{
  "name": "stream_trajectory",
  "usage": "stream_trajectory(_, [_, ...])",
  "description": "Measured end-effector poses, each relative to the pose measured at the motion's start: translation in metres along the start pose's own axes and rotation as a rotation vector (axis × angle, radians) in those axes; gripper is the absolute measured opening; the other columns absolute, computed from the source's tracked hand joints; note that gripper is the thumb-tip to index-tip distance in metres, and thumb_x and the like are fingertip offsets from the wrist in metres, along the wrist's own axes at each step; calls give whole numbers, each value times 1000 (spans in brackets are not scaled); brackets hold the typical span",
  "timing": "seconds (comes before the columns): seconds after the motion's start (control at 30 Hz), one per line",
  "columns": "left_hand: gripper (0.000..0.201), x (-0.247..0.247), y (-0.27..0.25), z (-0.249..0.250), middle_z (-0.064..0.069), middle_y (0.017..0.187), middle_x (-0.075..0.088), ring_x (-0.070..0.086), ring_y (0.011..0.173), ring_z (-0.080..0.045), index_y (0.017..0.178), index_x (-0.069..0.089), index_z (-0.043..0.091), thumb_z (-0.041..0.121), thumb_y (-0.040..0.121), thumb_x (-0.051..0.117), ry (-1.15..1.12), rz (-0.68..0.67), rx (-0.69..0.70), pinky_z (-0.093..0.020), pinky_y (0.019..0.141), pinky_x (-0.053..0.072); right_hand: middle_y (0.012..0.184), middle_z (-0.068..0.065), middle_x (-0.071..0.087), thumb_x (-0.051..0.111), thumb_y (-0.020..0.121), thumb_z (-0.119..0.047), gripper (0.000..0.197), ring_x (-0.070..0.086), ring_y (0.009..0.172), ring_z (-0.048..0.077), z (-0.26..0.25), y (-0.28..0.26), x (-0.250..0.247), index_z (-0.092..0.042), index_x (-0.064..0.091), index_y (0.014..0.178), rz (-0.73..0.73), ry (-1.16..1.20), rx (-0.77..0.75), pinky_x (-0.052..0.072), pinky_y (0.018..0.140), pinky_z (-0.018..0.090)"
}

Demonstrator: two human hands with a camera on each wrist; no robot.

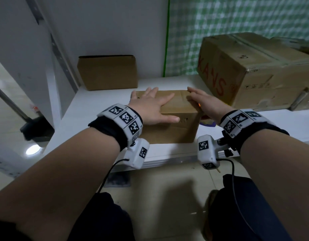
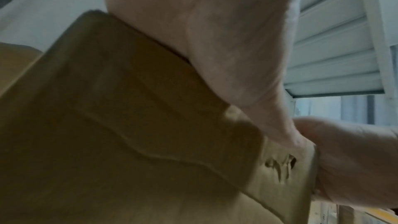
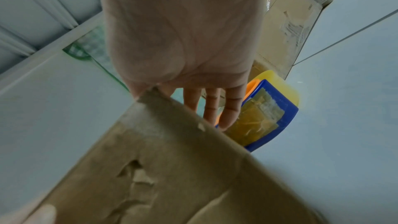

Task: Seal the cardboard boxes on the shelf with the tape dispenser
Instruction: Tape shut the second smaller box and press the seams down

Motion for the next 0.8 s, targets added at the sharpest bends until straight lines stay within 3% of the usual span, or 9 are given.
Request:
stream_trajectory(0.07, [86,1,2,0,-6,159,-5,-6,146,-24,144,-1,53,86,71,31,0,17,-8,-60,113,-5,142,4,44,34,100,-38,44,45,125,23,10,12,-6,-29,39,143,73,-91,-47,38,105,36])
stream_trajectory(0.1, [85,2,2,0,-6,159,-5,-6,146,-24,144,0,53,85,72,31,0,21,-12,-60,113,-5,144,6,43,34,100,-35,45,42,130,26,16,17,-9,-24,38,144,135,-190,-37,35,107,35])
stream_trajectory(0.23, [83,4,2,0,-5,159,-4,-6,146,-23,144,1,54,85,73,31,7,25,-15,-59,113,-4,133,18,52,43,94,-40,42,49,119,36,48,34,-12,-17,49,129,160,-702,110,39,94,39])
stream_trajectory(0.4, [84,6,5,0,-5,159,-5,-7,146,-22,144,-1,53,85,73,31,30,30,-21,-59,114,-3,125,12,54,51,92,-37,36,40,123,32,64,37,-11,-17,50,122,228,-1041,196,33,100,45])
stream_trajectory(0.47, [85,7,6,0,-4,159,-5,-7,146,-22,144,-1,53,85,72,30,43,30,-21,-59,114,-2,122,12,56,50,92,-37,33,41,122,32,68,37,-17,-15,50,116,268,-1062,156,31,104,46])
stream_trajectory(0.57, [88,6,7,0,-4,159,-6,-8,146,-22,145,-3,51,87,70,29,41,21,-27,-58,114,-2,99,7,57,50,89,-54,37,44,119,30,70,28,-25,-17,47,93,233,-1074,68,16,113,51])
stream_trajectory(0.63, [91,6,7,0,-4,159,-7,-10,146,-21,146,-4,49,87,70,29,38,17,-30,-58,114,-3,100,6,59,50,87,-58,42,47,117,30,68,24,-25,-17,52,95,237,-1011,-14,10,114,52])
stream_trajectory(0.7, [95,5,7,-1,-3,159,-8,-10,146,-21,147,-5,44,87,69,30,37,17,-32,-58,114,-3,109,11,62,52,89,-50,38,53,111,31,62,22,-26,-15,55,104,297,-875,-54,19,111,52])
stream_trajectory(0.8, [100,4,6,0,-3,159,-8,-8,146,-20,149,-6,36,86,70,31,32,19,-34,-57,114,-2,106,22,61,48,94,-46,40,56,100,38,40,16,-37,-6,51,99,369,-630,-52,39,96,49])
Point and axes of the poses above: each hand's wrist, its own y-axis towards the middle knuckle, its own x-axis out of the palm, z = x × y, the point moved 1 cm from there along y, towards the middle knuckle
